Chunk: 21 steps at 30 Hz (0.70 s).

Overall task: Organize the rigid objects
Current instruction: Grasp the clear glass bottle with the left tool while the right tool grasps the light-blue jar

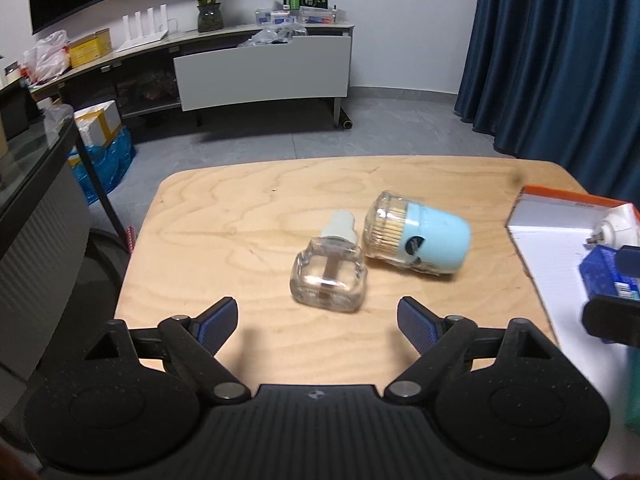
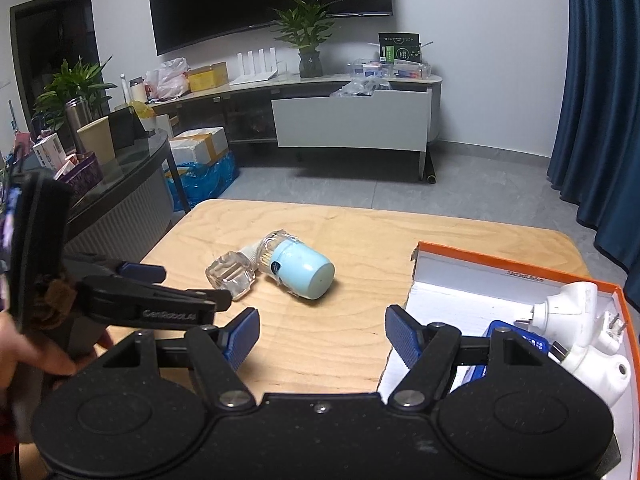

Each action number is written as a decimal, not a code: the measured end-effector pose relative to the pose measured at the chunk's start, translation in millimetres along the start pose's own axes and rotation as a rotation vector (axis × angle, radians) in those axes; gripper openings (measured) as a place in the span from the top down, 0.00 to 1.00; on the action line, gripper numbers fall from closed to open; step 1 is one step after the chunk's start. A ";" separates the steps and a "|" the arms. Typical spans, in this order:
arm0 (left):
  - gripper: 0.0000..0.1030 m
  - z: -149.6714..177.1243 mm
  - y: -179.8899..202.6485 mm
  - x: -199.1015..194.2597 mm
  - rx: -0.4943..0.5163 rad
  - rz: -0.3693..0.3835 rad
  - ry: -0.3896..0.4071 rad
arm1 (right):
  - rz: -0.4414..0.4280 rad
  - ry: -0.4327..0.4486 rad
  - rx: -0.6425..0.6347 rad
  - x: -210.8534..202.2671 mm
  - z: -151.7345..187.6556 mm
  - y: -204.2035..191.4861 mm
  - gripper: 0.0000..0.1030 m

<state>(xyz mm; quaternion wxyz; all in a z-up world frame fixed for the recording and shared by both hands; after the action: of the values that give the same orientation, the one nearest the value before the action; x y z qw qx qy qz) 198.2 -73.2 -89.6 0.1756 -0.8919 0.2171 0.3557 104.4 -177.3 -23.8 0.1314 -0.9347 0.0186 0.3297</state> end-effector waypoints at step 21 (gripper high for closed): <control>0.52 -3.1 -6.4 20.8 0.030 0.046 0.073 | -0.136 -0.076 -0.147 64.5 -28.1 -16.8 0.11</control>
<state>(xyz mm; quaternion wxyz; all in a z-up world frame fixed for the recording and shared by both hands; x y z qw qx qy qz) 216.7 -74.7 -101.3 0.1728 -0.8962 0.2495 0.3235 174.1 -165.0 -38.9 0.0852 -0.9277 -0.0740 0.3559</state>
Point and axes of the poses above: each gripper's, at about its wrist camera, not at the fingertips, and x roughly the way its jaws point, y to its right, z to its underside, the point moved 7 cm from there along x, roughly the way its jaws point, and after that the axes turned 14 degrees about x, right-handed, at the moved point
